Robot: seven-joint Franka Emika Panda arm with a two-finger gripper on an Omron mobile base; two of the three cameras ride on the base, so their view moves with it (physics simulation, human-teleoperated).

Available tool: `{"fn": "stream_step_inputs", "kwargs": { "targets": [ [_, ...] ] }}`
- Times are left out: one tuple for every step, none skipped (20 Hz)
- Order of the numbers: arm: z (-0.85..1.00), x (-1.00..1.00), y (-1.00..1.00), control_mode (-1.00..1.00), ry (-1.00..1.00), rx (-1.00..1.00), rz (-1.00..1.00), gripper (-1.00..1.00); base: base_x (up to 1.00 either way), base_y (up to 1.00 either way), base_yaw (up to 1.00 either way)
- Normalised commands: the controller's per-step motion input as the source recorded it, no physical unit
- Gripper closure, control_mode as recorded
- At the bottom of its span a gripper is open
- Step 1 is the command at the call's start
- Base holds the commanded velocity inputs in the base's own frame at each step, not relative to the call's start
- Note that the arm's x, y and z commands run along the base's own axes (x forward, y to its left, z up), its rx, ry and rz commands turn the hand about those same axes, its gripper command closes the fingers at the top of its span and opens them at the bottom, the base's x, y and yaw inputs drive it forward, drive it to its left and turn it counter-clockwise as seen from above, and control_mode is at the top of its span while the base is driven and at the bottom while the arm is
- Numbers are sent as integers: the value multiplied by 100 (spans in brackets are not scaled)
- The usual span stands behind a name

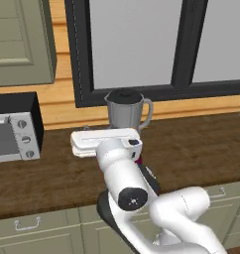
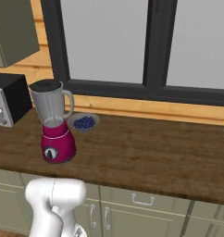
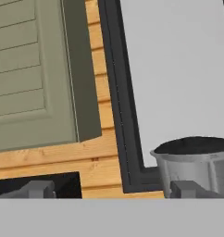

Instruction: Close the lid blender by securely placing the lid on top.

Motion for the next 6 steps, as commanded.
{"fn": "stream_step_inputs", "kwargs": {
  "targets": [
    [0, -74, 81, -100, 40, 0, -10, -100, 0, 0, 0],
    [0, -71, 71, -100, 41, 0, -10, -100, 0, 0, 0],
    [0, -71, 64, -100, 37, 0, -9, -100, 0, 0, 0],
    [0, -70, 51, -100, 33, 0, -9, -100, 0, 0, 0],
    [-11, -63, 43, -100, 29, -2, -7, -100, 0, 0, 0],
    [-17, -54, 36, -100, 26, -3, -5, -100, 0, 0, 0]
  ]
}}
